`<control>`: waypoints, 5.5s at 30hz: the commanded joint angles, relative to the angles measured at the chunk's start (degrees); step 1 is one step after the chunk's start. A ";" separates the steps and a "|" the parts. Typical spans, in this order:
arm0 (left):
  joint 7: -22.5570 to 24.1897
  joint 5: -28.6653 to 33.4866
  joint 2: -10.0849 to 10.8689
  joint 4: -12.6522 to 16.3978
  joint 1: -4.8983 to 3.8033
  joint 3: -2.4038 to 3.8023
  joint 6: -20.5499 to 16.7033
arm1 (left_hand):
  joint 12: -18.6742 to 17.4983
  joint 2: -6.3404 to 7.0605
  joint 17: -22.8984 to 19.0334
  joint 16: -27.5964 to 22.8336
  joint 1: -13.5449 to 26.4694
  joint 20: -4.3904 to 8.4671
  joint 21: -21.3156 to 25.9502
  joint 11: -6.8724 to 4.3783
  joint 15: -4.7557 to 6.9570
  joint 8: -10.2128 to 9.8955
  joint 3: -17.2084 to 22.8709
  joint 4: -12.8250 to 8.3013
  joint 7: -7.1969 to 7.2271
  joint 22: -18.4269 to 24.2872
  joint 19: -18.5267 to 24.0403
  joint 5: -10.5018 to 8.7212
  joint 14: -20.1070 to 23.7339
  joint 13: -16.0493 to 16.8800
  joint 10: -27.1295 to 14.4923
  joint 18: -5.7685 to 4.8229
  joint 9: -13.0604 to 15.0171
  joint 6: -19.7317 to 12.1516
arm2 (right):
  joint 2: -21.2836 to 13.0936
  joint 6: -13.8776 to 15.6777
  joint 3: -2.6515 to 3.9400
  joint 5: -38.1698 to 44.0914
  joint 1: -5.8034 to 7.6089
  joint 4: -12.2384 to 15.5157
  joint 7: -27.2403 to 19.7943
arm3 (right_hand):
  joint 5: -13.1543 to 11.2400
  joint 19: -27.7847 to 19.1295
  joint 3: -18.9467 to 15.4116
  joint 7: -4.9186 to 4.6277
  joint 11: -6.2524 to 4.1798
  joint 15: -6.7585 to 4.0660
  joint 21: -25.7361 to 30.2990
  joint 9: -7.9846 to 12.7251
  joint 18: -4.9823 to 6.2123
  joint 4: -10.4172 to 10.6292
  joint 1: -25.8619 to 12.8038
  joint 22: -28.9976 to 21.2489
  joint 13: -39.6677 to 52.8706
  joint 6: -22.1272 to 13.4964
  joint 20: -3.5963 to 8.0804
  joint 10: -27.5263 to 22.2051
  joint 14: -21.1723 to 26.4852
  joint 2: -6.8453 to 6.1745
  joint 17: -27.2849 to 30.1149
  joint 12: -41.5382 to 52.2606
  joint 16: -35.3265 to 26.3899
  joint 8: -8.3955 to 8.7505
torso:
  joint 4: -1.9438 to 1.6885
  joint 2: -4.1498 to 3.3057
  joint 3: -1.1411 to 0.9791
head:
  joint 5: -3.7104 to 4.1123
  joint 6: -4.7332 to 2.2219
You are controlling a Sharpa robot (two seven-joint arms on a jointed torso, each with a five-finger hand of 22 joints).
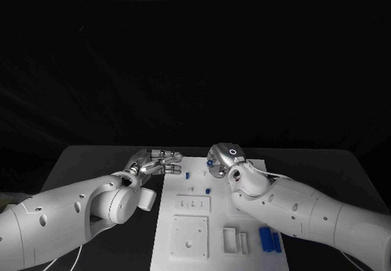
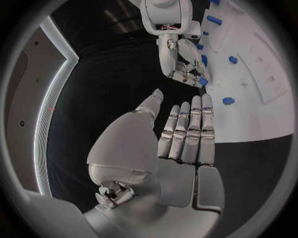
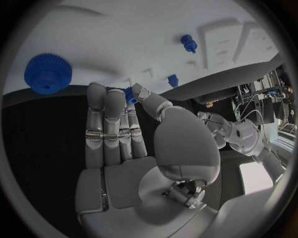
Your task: Assemble the parts on the task board
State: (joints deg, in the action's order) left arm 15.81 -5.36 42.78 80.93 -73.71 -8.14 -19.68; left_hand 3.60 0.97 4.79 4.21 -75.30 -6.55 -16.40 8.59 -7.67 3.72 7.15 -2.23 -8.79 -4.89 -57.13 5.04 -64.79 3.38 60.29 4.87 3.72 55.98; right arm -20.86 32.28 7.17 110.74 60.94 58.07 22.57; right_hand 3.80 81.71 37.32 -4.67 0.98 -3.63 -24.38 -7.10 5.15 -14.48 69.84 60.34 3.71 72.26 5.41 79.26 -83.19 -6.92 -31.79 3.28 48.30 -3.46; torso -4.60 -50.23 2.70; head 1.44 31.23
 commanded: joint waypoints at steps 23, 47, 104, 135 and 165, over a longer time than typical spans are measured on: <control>0.11 -0.10 -0.21 0.37 -0.10 0.07 0.71 | -0.09 -0.08 0.06 0.19 -0.18 -0.08 -0.27 0.15 0.17 -0.12 0.10 -0.31 -0.36 0.06 -0.02 0.17 0.32 0.09 -0.43 0.82 0.03 -0.05 | 2.26 1.16 -0.01 -1.03 0.14 -3.76 -2.24 | 0.40 0.88 -0.02 0.55 -0.40 -0.33 1.42 -1.01 0.57 0.06 0.23 1.13 0.09 0.87 -0.10 0.63 0.06 0.91 -0.03 0.14 -0.41 -0.21 | -0.18 -0.38 0.16 | -0.71 0.05; 0.04 -0.19 -0.47 0.26 -0.14 0.08 0.71 | -0.08 -0.09 0.05 0.18 -0.17 -0.11 -0.46 0.15 0.15 -0.12 0.11 -0.49 -0.37 0.19 0.08 0.14 0.36 0.09 -0.45 0.83 0.03 -0.09 | 3.22 -0.02 -0.02 -2.64 0.13 -5.26 -4.13 | 0.44 1.38 -1.33 0.49 -0.37 -0.28 3.05 -0.99 0.47 0.33 0.46 2.23 0.07 0.69 -0.15 0.32 0.07 1.06 0.03 0.12 -0.52 -0.20 | -0.05 -0.51 0.25 | -1.07 0.25; 0.57 -1.58 0.68 -1.86 -0.22 0.08 0.96 | -0.08 0.07 0.06 0.20 -0.41 -0.13 -0.55 0.18 0.14 -0.13 0.16 -0.54 -0.40 0.25 0.14 0.10 0.38 0.09 -0.51 0.86 0.02 -0.18 | -14.38 -9.57 5.75 -14.51 0.89 10.92 -8.23 | 5.79 4.31 -17.54 -1.10 -2.01 -1.26 0.42 3.11 -1.34 5.66 2.34 7.33 50.11 -12.58 0.90 -5.60 0.97 -3.74 -6.86 28.54 3.29 -0.13 | 2.58 0.59 -0.92 | -1.93 -0.57; 0.56 -1.63 -0.16 -2.70 -0.18 0.07 1.92 | -0.09 0.04 0.06 0.20 -0.36 -0.10 -0.57 0.13 0.16 -0.14 0.13 -0.65 -0.38 0.25 0.17 0.08 0.37 0.08 -0.51 0.82 0.02 -0.24 | -8.16 -15.15 5.92 -17.56 -0.33 -2.08 -11.60 | 9.02 5.08 -20.96 -1.83 -0.74 0.19 -12.92 3.00 -0.51 7.88 1.34 19.05 71.93 -14.59 -0.72 -2.22 -0.23 -2.62 -30.83 57.82 12.96 -0.17 | 1.82 0.24 -0.78 | -1.38 0.13; -0.02 -1.74 -0.08 -2.85 -0.18 0.06 2.15 | -0.09 -0.23 0.05 0.17 -0.34 -0.13 -0.60 0.17 0.13 -0.13 0.12 -0.74 -0.40 0.27 0.25 0.23 0.47 0.08 -0.62 0.83 0.02 -0.25 | -8.12 -17.77 5.91 -17.87 -0.34 -3.05 -12.16 | 16.28 4.43 -5.95 -0.47 -1.87 -0.50 -14.61 2.48 -1.21 1.60 -3.39 19.32 72.60 -6.98 -0.01 -2.36 -0.24 2.61 -31.43 57.98 12.78 -0.15 | 1.95 0.31 -0.93 | -1.45 0.62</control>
State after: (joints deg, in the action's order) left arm 15.54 -6.78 42.78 78.00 -73.83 -8.12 -18.53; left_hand 3.60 0.97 4.79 4.21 -75.31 -6.55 -16.62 8.80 -7.67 3.72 7.28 -2.67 -8.99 -4.69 -57.14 5.04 -64.79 3.38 60.08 4.87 3.72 55.78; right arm -28.97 17.41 13.26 92.94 60.91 55.09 10.57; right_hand 20.09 84.14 31.62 -5.82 -0.55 -3.71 -38.71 -3.95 4.37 -12.75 66.57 74.93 74.96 62.60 5.01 76.89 -83.44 -5.03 -63.15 61.41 61.35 -3.19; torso -2.65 -49.89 1.79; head -0.04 31.82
